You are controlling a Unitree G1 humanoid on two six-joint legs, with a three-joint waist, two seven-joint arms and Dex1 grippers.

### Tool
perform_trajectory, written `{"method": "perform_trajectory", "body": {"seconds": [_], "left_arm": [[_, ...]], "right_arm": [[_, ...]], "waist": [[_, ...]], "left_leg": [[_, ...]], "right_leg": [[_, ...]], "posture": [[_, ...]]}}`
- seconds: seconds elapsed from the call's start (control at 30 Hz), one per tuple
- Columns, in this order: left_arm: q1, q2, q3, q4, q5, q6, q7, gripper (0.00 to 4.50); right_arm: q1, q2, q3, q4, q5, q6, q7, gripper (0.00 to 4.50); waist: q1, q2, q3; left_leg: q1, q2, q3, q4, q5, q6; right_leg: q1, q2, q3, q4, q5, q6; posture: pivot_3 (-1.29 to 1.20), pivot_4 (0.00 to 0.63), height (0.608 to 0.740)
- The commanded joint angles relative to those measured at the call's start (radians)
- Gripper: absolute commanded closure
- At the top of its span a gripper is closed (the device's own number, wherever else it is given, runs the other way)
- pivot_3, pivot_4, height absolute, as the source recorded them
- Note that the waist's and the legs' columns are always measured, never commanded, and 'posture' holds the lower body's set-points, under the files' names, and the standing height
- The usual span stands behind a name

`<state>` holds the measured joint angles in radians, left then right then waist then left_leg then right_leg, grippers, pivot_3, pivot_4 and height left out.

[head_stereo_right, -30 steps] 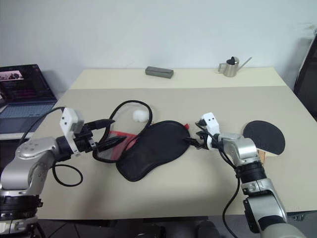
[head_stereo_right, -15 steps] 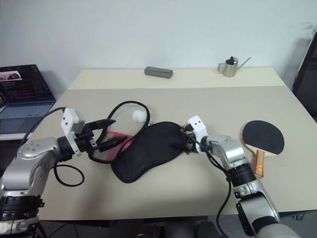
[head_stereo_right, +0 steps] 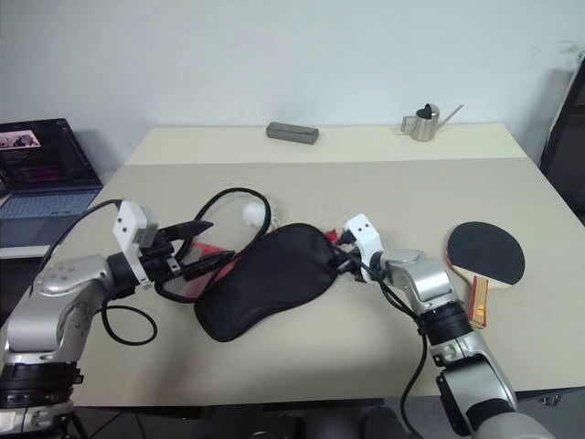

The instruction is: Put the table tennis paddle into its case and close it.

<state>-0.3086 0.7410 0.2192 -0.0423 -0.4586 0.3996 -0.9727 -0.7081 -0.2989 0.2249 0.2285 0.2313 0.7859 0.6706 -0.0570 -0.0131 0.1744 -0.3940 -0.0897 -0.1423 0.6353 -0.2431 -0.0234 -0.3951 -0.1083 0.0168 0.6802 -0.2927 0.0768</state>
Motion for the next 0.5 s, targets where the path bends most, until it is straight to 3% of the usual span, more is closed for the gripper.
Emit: {"method": "perform_trajectory", "body": {"seconds": [0.03,0.27,0.5], "left_arm": [[0.004,0.001,0.001,-0.033,0.000,-0.023,0.003,0.00],[0.017,-0.001,-0.003,-0.050,-0.004,-0.020,0.014,0.00],[0.038,0.002,0.000,-0.074,-0.010,-0.013,0.024,0.00]], "right_arm": [[-0.016,-0.028,0.017,-0.019,-0.033,-0.059,0.028,4.48],[-0.098,-0.096,0.059,0.147,-0.159,-0.281,0.070,4.48],[-0.297,-0.134,0.140,0.513,-0.379,-0.732,0.028,4.48]], "waist": [[0.001,0.000,0.000],[0.001,0.000,0.000],[-0.001,0.000,0.000]], "left_leg": [[0.000,0.000,0.000,0.000,0.000,0.000],[0.000,0.000,0.000,0.000,0.000,0.000],[0.000,0.000,0.002,0.000,0.002,-0.003]], "right_leg": [[0.000,0.000,0.000,0.000,0.000,0.000],[0.000,0.000,0.000,0.000,0.000,0.000],[0.000,0.000,0.000,0.000,0.000,0.000]], "posture": [[0.00,0.150,0.740],[0.00,0.150,0.740],[0.00,0.150,0.740]]}}
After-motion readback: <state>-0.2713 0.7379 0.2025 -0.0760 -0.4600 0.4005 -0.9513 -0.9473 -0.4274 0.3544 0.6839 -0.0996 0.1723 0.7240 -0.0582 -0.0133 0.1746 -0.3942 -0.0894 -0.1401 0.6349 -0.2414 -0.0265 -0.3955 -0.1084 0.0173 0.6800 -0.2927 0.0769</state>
